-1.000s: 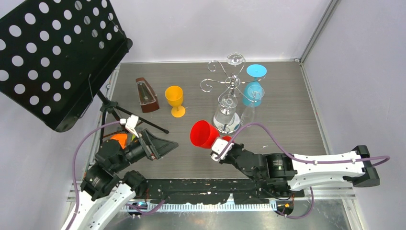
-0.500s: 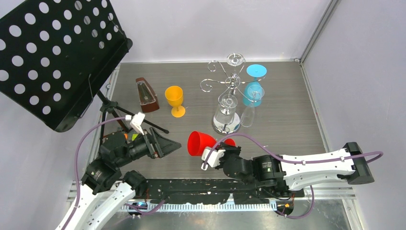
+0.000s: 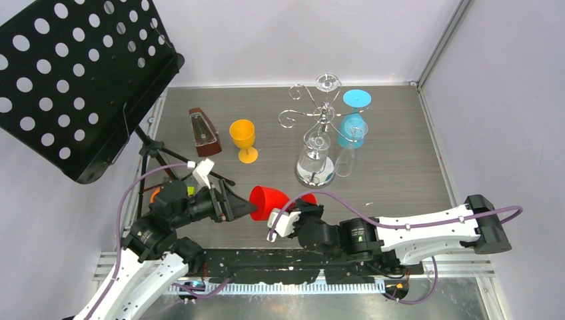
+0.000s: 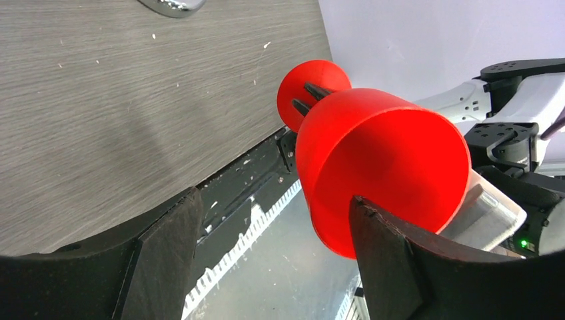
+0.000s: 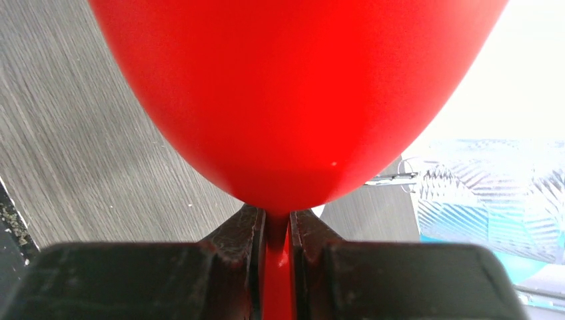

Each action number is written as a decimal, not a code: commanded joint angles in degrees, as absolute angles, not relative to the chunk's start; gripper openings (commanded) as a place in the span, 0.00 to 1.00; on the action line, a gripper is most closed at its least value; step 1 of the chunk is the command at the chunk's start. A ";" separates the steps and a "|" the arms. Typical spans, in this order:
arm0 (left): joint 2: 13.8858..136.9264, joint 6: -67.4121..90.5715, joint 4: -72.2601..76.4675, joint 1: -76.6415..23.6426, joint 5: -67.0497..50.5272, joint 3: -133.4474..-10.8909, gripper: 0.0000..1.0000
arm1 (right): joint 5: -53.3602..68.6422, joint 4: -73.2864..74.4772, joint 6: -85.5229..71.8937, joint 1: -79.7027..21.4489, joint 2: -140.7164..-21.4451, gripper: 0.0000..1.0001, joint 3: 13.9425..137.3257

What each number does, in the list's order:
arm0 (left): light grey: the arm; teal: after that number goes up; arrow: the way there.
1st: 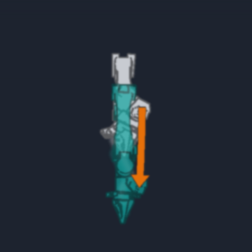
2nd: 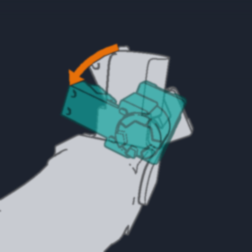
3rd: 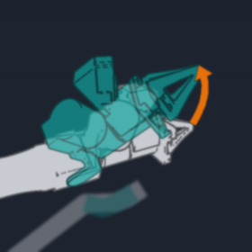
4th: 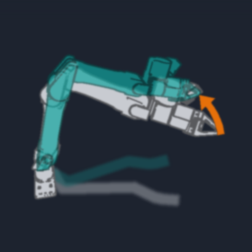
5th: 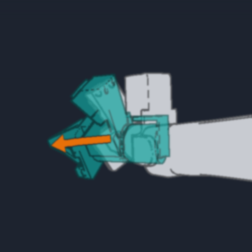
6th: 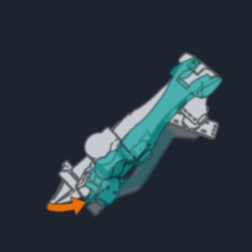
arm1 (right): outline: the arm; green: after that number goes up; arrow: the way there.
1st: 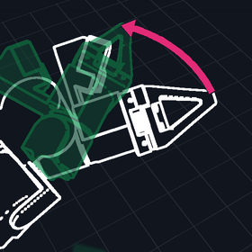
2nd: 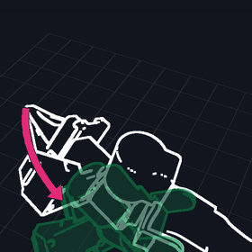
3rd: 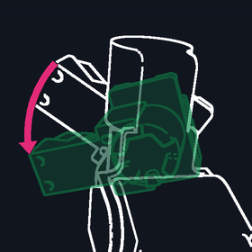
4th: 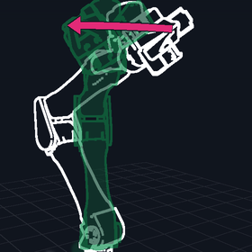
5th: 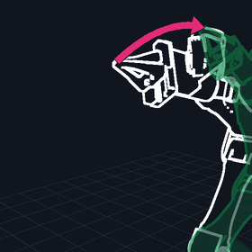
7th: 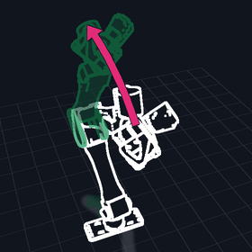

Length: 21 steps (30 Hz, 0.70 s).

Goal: Take the wine glass off the wine glass rack
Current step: Place the wine glass at the center of the board.

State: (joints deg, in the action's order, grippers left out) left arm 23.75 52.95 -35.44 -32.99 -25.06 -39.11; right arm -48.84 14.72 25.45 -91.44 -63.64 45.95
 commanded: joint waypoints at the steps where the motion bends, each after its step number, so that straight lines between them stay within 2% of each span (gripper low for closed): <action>1: 24.34 51.54 -32.69 -33.05 -27.14 -38.35 0.78 | -50.62 9.17 26.91 -92.40 -65.00 0.06 49.12; 5: 24.16 52.17 -31.63 -33.02 -27.56 -37.34 0.71 | -51.43 7.37 27.57 -92.88 -66.74 0.06 49.30; 9: 24.30 52.38 -31.02 -33.04 -28.06 -36.43 0.56 | -51.96 5.70 28.21 -93.04 -67.68 0.06 49.20; 10: 24.34 52.47 -30.83 -33.05 -28.18 -36.27 0.50 | -52.17 5.12 28.37 -93.11 -67.81 0.06 49.17; 13: 24.40 52.73 -30.17 -33.03 -28.62 -35.97 0.22 | -52.64 4.52 28.45 -93.08 -68.40 0.06 49.05; 16: 24.69 52.73 -30.20 -33.02 -28.82 -36.16 0.03 | -53.51 3.73 28.42 -93.09 -68.69 0.06 48.46; 19: 24.88 52.65 -30.35 -33.02 -28.77 -36.47 0.00 | -54.08 3.52 28.02 -93.08 -68.77 0.06 48.06; 21: 25.15 52.50 -30.39 -33.04 -28.63 -36.96 0.00 | -54.20 3.60 27.47 -93.08 -68.64 0.13 47.68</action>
